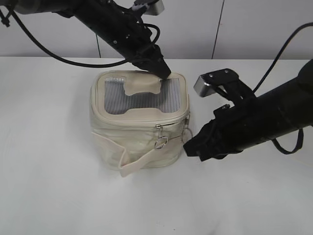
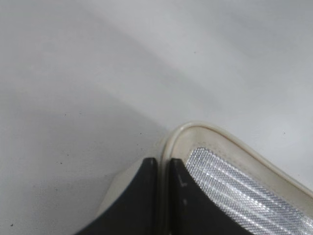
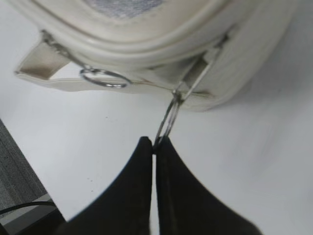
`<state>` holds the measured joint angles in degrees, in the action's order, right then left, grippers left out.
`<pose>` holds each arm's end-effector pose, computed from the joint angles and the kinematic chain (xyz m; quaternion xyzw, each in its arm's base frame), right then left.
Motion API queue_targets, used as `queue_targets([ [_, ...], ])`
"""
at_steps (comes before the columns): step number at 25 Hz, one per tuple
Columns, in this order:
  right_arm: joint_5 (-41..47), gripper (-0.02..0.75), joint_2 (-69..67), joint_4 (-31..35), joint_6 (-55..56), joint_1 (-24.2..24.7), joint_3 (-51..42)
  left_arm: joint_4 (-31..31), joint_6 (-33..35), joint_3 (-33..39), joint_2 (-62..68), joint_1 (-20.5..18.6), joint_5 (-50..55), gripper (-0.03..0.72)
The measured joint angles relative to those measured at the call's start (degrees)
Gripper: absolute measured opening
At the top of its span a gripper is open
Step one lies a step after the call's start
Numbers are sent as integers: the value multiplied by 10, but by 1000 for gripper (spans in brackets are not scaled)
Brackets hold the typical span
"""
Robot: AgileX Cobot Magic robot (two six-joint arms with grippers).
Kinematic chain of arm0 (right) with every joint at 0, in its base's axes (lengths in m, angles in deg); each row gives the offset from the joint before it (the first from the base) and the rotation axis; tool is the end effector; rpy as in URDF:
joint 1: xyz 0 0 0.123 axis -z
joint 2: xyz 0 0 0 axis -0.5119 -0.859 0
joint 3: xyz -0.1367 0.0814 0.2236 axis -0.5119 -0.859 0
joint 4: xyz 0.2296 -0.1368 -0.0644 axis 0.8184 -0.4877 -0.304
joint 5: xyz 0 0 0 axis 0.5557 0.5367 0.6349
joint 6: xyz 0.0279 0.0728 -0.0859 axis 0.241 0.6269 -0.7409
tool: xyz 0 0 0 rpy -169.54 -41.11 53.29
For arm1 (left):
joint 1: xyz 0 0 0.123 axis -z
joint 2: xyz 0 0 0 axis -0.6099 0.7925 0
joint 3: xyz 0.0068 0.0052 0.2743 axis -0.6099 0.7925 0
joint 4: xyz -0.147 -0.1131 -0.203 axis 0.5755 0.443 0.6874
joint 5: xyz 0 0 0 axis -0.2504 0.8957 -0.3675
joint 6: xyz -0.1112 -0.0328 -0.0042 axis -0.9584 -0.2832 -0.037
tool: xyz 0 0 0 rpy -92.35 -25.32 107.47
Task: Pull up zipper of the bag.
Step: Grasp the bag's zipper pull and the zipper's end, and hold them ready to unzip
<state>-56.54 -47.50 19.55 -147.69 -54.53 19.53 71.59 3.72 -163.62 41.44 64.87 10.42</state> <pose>0.2723 0.1699 0.1176 -0.2974 0.8979 0.2313 0.2274 0.4186 -0.2871 0.1879 0.4400 0.8232 -0.2887 0.2130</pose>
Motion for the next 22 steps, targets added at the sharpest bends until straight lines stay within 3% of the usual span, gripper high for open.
queue_targets([
  [6, -21, 8, 16, 15, 3, -89, -5, 0, -7, 0, 0, 0, -2, 32],
  [12, -104, 8, 15, 37, 4, -178, 4, -3, -12, 0, 0, 4, -3, 32],
  [17, -122, 13, 9, 37, 32, -198, 18, -3, -13, 0, 0, 7, -2, 36],
  [19, -102, 56, 9, 25, 64, -188, 18, -2, -15, 0, 0, 7, -6, 80],
  [22, -37, 247, 13, -17, 113, -163, 18, 2, -26, 0, -9, 6, -17, 213],
])
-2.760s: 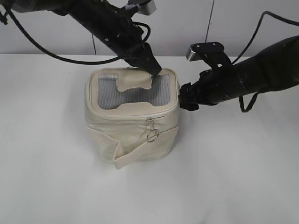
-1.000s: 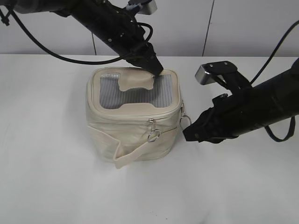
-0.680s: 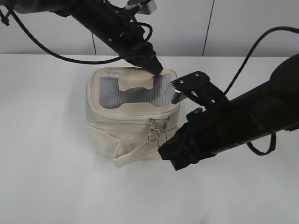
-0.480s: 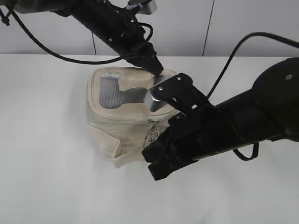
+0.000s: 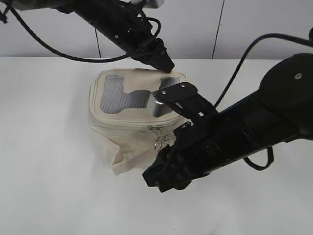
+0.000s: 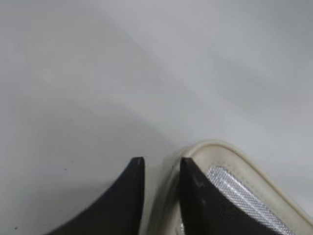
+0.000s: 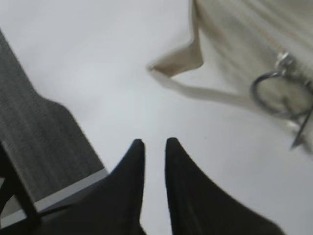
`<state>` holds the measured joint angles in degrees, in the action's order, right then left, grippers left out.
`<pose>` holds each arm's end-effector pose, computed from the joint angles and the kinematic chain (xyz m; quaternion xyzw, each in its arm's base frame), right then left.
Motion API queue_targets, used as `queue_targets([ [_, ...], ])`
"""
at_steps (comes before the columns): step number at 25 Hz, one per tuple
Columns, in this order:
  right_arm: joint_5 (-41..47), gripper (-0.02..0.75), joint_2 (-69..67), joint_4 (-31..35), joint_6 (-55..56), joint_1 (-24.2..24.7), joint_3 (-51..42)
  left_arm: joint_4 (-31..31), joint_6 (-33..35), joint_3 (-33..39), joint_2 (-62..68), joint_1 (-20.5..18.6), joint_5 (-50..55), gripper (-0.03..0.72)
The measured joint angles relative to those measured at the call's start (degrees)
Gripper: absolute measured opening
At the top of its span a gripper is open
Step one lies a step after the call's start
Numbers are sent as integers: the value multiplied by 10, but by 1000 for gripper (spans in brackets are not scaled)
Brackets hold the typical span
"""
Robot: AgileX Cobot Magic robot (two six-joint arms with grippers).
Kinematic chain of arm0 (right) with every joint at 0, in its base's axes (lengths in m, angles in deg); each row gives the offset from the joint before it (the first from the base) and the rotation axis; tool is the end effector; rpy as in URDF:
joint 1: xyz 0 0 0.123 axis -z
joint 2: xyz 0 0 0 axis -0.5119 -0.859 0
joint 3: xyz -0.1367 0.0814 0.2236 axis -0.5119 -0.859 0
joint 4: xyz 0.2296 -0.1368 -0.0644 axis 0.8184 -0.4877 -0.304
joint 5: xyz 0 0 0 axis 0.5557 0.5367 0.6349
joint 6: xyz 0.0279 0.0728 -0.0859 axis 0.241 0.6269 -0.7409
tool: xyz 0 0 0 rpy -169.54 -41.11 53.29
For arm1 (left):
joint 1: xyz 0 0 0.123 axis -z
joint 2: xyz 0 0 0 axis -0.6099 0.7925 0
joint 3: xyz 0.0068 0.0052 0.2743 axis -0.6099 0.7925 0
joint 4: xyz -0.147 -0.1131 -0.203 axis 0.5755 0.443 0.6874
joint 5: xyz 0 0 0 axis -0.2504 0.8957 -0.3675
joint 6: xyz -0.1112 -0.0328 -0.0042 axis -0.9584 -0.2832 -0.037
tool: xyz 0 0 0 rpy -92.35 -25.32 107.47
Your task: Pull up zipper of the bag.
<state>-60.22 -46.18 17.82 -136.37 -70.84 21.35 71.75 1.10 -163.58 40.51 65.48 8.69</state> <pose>0.2271 0.2422 0.1329 -0.3412 0.8761 0.2633 0.2161 0.4178 -0.2915 0.1968 0.4206 0.8289 -0.2918 0.2256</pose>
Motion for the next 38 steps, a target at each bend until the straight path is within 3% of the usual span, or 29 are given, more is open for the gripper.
queue_targets([
  [3, 37, 374, 23, -72, 78, 33, -1, -15, -20, -1, -24, -2, 9, 249],
  [10, 154, 400, 135, -281, 298, 98, -1, -120, -127, 23, -139, -2, 20, 202],
  [14, 242, 402, 237, -411, 417, 102, -1, -133, -160, 135, -257, -2, 5, 201],
  [18, 336, 402, 359, -496, 468, 102, -1, -145, -192, 309, -435, -2, -40, 197],
  [26, 423, 403, 652, -539, 475, 102, -88, -267, -350, 599, -876, -2, -23, 202],
  [29, 434, 403, 751, -551, 475, 102, -123, -297, -381, 673, -1010, -2, 35, 267],
  [33, 440, 403, 844, -555, 475, 102, -141, -303, -391, 731, -1158, -2, 80, 371],
  [38, 433, 403, 883, -556, 476, 102, -143, -307, -393, 742, -1245, -2, 74, 386],
])
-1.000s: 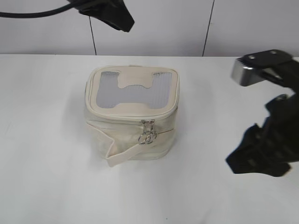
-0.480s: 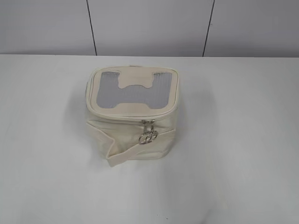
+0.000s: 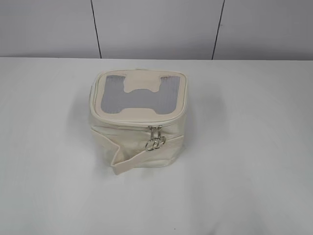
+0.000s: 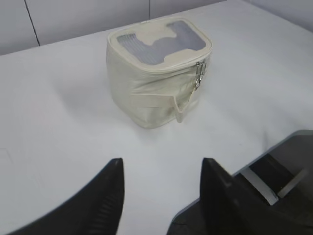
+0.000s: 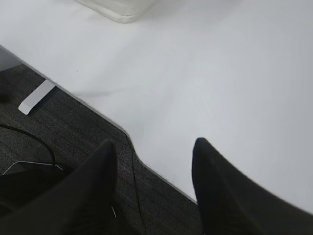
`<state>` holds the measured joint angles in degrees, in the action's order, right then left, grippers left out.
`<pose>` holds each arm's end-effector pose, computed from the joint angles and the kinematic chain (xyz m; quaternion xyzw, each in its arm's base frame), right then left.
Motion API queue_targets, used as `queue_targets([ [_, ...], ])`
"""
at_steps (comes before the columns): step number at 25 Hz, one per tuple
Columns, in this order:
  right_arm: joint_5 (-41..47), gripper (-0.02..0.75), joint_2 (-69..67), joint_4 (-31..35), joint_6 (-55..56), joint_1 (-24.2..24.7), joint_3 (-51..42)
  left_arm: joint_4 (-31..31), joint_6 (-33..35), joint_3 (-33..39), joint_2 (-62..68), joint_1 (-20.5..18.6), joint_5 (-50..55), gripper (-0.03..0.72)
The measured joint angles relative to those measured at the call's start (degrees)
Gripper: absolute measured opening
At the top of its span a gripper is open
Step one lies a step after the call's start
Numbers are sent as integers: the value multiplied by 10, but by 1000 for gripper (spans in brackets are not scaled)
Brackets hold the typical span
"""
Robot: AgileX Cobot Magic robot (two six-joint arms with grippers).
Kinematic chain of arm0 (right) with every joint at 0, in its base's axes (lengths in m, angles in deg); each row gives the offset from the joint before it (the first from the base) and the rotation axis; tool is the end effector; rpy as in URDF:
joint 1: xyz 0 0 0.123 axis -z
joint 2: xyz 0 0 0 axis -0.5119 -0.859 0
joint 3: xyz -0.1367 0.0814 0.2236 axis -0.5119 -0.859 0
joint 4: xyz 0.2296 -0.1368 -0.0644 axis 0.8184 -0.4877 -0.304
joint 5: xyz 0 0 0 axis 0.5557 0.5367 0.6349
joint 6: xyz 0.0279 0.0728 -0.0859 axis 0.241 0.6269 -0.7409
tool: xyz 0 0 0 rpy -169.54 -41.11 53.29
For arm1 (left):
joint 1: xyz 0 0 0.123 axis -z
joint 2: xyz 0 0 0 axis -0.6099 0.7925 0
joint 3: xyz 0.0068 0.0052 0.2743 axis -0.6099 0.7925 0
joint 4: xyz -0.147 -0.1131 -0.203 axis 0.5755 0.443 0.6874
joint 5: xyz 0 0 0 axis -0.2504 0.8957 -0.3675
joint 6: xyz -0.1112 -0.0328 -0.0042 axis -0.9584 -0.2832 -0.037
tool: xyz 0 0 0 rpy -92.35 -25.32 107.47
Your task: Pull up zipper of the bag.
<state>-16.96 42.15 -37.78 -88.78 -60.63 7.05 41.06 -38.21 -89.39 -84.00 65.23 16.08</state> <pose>0.0400 0.0315 0.2761 -0.2753 0.8419 0.1295 0.4456 0.0267 -0.0353 0.2934 0.2411 0.8026 -0.1970 0.5087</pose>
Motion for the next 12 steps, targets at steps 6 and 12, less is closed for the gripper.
queue_targets([
  [6, -57, 403, 1, 1, 6, 0, -20, -18, -2, 9, -1, 0, -10, 303],
  [12, -61, 403, 0, -12, 25, 0, -20, -25, -2, 9, -1, 0, -10, 244],
])
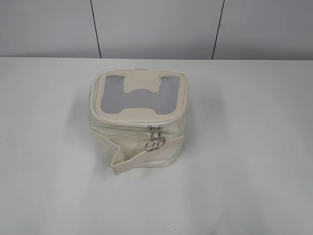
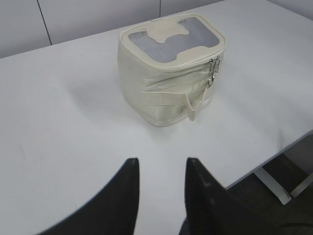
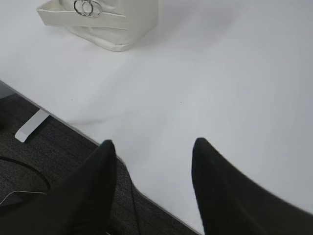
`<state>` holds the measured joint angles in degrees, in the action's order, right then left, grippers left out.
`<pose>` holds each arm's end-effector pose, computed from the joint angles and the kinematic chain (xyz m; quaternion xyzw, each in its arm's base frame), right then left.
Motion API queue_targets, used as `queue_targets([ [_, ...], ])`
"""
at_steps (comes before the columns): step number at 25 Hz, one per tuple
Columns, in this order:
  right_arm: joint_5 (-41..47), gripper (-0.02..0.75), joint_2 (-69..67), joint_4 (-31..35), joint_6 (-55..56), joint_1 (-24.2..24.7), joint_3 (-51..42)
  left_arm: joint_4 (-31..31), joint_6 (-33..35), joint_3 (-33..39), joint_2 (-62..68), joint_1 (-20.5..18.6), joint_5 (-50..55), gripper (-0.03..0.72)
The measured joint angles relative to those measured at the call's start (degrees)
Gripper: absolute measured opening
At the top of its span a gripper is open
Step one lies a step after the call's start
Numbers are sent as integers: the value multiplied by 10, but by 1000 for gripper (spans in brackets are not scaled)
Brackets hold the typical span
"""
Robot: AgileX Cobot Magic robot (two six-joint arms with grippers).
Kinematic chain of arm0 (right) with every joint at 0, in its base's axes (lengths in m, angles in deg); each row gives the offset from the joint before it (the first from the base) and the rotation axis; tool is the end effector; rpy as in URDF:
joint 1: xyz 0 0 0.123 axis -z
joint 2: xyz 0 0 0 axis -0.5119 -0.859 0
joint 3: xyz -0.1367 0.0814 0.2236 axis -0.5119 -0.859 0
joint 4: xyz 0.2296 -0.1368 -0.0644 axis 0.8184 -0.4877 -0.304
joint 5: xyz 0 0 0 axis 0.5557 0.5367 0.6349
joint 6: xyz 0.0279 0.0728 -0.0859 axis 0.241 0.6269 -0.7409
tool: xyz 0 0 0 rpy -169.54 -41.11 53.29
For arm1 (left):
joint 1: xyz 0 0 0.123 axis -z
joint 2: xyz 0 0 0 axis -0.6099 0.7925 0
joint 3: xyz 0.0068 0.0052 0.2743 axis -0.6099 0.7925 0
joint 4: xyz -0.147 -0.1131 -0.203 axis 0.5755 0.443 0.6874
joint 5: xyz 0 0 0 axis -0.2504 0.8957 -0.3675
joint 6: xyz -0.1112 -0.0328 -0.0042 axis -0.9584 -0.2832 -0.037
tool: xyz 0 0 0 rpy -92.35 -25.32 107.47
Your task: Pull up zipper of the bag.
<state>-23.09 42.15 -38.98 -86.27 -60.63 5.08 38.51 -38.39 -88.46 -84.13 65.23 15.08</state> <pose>0.0499 0.0344 0.2753 -0.2495 0.8321 0.1364 0.4762 0.0316 -0.0326 0.2897 0.2374 0.8043 -0.1767 0.5152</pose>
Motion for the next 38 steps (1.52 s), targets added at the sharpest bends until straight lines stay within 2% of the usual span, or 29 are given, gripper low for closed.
queue_targets([
  [11, -1, 399, 0, 0, 2, 7, 0, -1, -2, 0, 0, -9, 0, 240],
  [13, -1, 399, 0, 0, 2, 39, 0, -1, -2, 0, 0, -45, 0, 240],
  [16, -1, 399, 2, 0, 2, 125, 0, -2, -2, 1, 0, -148, 0, 240],
  [19, -1, 399, 25, 0, 2, 193, 0, -2, -2, 0, 0, -205, 0, 240],
  [23, -2, 399, 48, 5, 2, 222, 0, -2, -4, 1, 0, -212, -1, 239],
  [38, -4, 399, 48, 21, 2, 224, 0, -2, -4, 1, 0, -212, -1, 238],
])
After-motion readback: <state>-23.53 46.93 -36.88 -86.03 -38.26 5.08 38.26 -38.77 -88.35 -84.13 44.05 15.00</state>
